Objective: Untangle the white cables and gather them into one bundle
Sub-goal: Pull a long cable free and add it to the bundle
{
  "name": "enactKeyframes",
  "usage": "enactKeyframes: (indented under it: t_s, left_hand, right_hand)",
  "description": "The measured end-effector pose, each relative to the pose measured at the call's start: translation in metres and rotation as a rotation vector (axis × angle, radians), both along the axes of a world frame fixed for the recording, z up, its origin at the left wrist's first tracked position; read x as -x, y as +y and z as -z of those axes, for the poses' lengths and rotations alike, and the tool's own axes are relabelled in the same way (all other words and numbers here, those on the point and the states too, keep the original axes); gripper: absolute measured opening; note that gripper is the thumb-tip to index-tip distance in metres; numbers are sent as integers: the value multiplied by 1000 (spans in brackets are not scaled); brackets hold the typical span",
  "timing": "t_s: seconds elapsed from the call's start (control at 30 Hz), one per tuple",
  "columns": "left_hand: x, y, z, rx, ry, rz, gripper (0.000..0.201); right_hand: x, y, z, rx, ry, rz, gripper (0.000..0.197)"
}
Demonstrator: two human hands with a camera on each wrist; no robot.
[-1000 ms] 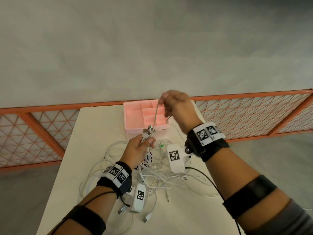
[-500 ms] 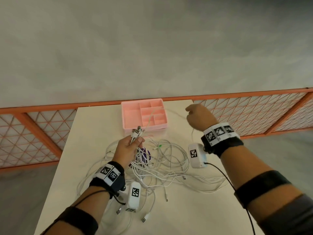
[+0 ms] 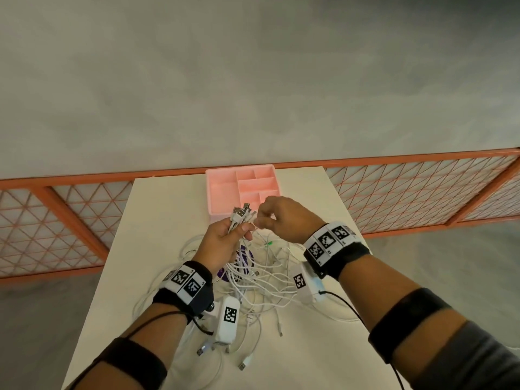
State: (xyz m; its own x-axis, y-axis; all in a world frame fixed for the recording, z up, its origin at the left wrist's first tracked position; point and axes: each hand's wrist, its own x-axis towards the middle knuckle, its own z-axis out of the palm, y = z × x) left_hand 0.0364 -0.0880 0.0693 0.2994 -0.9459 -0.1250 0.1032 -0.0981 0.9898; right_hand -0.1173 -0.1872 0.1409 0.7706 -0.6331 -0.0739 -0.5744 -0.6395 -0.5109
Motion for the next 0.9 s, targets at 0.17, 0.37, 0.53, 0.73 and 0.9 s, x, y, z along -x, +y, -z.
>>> enactKeyframes:
  t_s: [0.17, 0.37, 0.53, 0.73, 0.9]
  left_hand:
    - [3, 2, 4, 25, -7, 3, 17]
    - [-5, 1, 11, 21, -107, -5, 16]
    - [-11, 10, 25, -32, -130, -54, 17]
    - [-13, 5, 26, -64, -107, -107, 16]
    - [-10, 0, 23, -53, -114, -172, 11]
  right_hand:
    - [-11, 2, -42, -260, -451, 88, 24]
    - [-11, 1, -96, -472, -1052, 195, 30]
    - [11, -14, -141, -555, -1492, 382, 34]
    - [36, -35, -119, -327, -1401, 654, 29]
    - [41, -44, -61, 11, -217, 682, 40]
